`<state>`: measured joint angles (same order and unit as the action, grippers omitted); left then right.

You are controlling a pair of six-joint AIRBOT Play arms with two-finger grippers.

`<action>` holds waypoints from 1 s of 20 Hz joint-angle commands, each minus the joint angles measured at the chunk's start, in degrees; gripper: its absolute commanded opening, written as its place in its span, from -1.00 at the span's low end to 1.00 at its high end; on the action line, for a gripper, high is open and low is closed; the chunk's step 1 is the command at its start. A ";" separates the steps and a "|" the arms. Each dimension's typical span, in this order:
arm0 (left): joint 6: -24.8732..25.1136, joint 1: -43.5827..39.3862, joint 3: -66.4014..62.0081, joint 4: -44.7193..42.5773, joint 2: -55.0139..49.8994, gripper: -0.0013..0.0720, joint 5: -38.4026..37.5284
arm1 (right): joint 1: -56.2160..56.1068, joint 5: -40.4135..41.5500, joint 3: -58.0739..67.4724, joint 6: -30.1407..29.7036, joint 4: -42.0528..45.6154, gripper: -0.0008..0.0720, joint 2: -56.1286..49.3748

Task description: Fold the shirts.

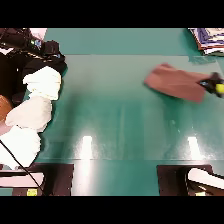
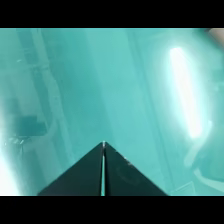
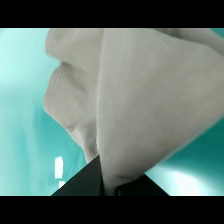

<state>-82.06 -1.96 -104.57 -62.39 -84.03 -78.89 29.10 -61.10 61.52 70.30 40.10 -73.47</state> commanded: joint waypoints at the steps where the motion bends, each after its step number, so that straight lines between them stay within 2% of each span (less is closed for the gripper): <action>1: -0.02 -1.95 0.00 0.24 0.00 -0.90 1.84 | 17.70 4.98 -9.01 1.11 0.59 -0.94 8.83; 5: 0.02 -5.44 0.00 0.22 -0.02 -0.89 4.68 | 29.77 5.42 -16.68 1.31 0.83 -0.94 13.16; 8: 0.02 -5.68 0.00 0.04 -0.02 -0.89 4.79 | 32.79 2.14 -16.46 1.33 7.93 -0.94 13.07; 9: 0.04 -5.68 0.00 -0.33 -0.02 -0.89 4.57 | 33.05 0.44 -15.30 1.31 11.39 -0.79 13.09; 11: 0.02 -5.68 0.00 -0.46 -0.02 -0.90 4.55 | 33.03 -3.06 -12.22 1.33 18.91 0.43 13.09; 12: 0.04 -5.68 0.00 -0.46 -0.02 -0.89 4.48 | 33.03 -5.42 -9.86 1.33 23.76 0.57 13.09; 14: 0.04 -5.68 0.00 -0.48 -0.02 -0.89 4.11 | 33.03 -10.05 -4.83 3.04 31.01 0.57 13.09; 15: 0.07 -5.68 0.00 -0.48 -0.02 -0.90 3.87 | 33.03 -11.45 -2.60 5.90 32.61 0.56 13.11; 18: 0.04 -5.68 0.00 -0.44 -0.02 -0.89 4.17 | 29.75 -12.70 2.16 7.69 25.64 0.56 13.16; 20: 0.02 -5.68 0.00 -0.42 -0.02 -0.89 4.92 | 22.88 -13.09 2.75 7.67 19.04 0.53 13.27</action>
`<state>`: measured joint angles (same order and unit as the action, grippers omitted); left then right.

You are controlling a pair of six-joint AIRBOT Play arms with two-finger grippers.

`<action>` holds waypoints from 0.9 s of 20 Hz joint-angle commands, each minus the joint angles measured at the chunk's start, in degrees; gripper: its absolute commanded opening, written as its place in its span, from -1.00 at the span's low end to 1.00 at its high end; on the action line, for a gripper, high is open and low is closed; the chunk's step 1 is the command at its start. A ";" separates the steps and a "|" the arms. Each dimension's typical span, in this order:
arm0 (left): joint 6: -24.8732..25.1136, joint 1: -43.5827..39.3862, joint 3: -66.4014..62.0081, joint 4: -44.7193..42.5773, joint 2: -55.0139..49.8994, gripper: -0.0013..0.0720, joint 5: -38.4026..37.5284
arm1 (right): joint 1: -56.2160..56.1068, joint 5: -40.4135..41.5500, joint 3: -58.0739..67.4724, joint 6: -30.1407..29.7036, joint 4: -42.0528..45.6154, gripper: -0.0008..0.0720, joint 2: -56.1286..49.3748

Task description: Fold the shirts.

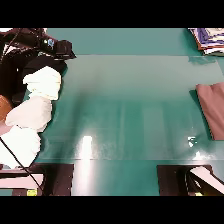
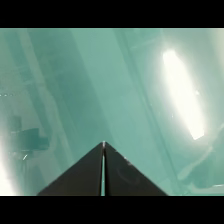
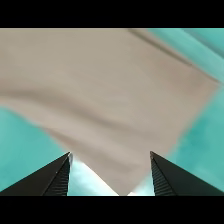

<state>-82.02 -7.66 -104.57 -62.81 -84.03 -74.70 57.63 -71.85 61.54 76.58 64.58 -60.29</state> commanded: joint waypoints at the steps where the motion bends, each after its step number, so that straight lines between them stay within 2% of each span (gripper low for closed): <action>1: -0.02 0.02 0.00 -0.02 -0.02 -0.89 1.33 | -10.47 -2.84 2.73 1.40 -8.28 0.53 0.07; 9: -0.07 0.02 0.00 0.04 -0.02 -0.89 1.86 | -50.01 -1.79 2.75 1.36 -10.45 0.53 0.07; 10: -0.07 0.02 0.00 0.04 -0.02 -0.89 2.12 | -53.48 -0.85 2.75 1.38 -10.45 0.34 0.07; 12: -0.07 0.02 0.00 0.04 -0.02 -0.89 2.14 | -58.60 -0.11 2.75 1.31 -10.43 -0.91 0.07; 18: -0.07 0.02 0.00 0.04 -0.02 -0.89 2.16 | -62.86 -0.15 2.75 0.74 -10.45 -0.94 0.07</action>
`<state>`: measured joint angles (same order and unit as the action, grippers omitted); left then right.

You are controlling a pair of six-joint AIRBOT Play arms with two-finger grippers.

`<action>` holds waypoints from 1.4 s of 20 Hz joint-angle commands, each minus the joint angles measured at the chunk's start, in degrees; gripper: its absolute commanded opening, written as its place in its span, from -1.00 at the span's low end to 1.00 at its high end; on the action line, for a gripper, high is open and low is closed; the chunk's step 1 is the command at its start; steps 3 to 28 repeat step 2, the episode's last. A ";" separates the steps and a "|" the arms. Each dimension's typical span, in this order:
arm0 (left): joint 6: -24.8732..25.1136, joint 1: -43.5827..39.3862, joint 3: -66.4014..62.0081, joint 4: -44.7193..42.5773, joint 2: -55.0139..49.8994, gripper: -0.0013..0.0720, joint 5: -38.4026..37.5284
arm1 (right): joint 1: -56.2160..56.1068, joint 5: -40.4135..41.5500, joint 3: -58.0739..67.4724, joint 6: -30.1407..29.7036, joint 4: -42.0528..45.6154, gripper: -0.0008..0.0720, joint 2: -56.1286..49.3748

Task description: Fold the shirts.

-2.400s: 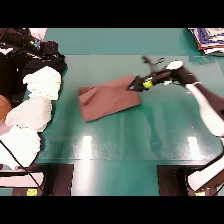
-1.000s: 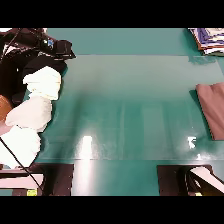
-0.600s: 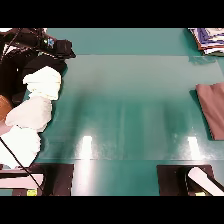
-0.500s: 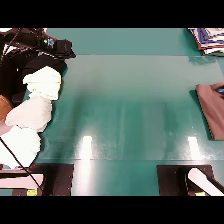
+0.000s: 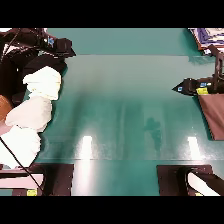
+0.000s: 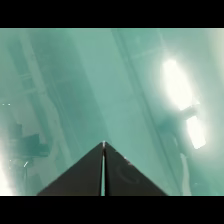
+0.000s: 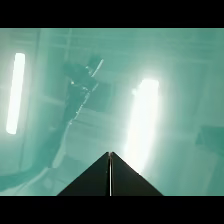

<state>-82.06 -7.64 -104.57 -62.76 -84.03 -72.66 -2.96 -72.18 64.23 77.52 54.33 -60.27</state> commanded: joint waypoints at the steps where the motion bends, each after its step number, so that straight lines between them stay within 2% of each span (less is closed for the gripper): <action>1: -0.02 0.00 0.00 0.00 -0.02 -0.89 0.13 | -2.27 0.17 0.07 -0.20 -0.20 -0.94 0.04; 28: -0.02 0.00 0.00 0.00 -0.02 -0.89 0.13 | -2.27 0.17 0.07 -0.20 -0.22 -0.94 0.04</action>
